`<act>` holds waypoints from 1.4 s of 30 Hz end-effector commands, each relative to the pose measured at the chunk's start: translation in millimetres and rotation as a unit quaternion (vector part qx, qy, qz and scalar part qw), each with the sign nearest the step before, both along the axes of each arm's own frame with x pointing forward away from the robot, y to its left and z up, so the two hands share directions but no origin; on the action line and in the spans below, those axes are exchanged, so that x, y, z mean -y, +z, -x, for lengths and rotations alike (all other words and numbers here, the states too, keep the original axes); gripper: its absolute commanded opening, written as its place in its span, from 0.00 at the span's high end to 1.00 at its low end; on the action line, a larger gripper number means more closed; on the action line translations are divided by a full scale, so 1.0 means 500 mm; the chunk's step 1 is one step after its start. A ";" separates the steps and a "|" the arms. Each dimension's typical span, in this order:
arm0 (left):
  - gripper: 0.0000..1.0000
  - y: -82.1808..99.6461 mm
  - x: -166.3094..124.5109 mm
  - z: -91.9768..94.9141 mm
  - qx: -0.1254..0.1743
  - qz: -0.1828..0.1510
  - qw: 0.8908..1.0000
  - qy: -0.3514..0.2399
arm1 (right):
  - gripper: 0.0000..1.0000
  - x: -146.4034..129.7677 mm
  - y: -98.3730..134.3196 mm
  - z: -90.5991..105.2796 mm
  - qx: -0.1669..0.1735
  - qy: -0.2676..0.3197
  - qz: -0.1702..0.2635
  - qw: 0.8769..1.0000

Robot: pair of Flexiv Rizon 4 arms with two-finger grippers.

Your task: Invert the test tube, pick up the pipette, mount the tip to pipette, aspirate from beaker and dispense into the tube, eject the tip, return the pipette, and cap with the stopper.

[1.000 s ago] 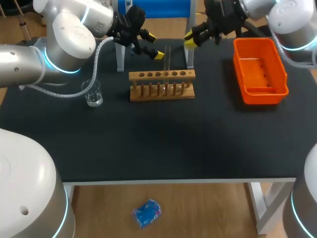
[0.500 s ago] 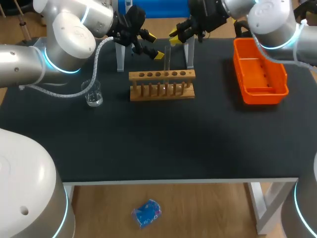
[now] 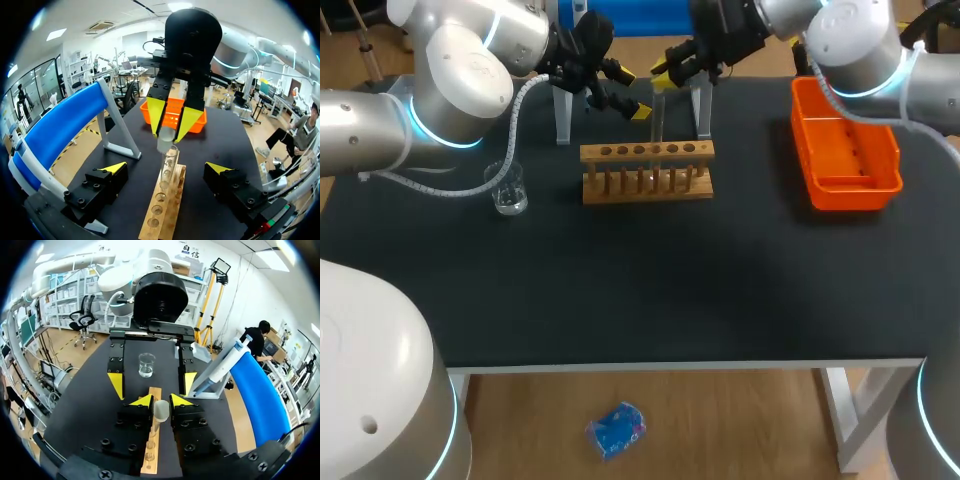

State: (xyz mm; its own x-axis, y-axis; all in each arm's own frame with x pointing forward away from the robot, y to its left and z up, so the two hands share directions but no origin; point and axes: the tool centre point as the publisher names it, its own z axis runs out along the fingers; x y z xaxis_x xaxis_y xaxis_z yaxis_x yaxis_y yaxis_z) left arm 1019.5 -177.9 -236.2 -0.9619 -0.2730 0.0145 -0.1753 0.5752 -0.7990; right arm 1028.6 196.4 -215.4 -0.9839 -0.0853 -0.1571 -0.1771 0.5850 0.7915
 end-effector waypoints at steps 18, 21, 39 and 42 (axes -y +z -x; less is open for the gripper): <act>0.00 0.001 0.000 -0.001 -0.001 -0.001 1.000 -0.001 | 1.00 0.003 0.000 -0.006 -0.011 0.002 0.003 1.000; 0.00 0.001 0.000 -0.001 -0.001 -0.001 1.000 -0.001 | 1.00 0.004 0.003 -0.005 -0.010 0.002 0.003 1.000; 0.00 0.001 0.000 -0.001 -0.001 -0.001 1.000 -0.001 | 1.00 0.009 -0.016 0.004 -0.021 0.000 0.004 1.000; 0.00 0.001 0.000 -0.001 -0.001 -0.001 1.000 -0.001 | 1.00 0.009 -0.012 0.004 -0.019 0.000 0.004 1.000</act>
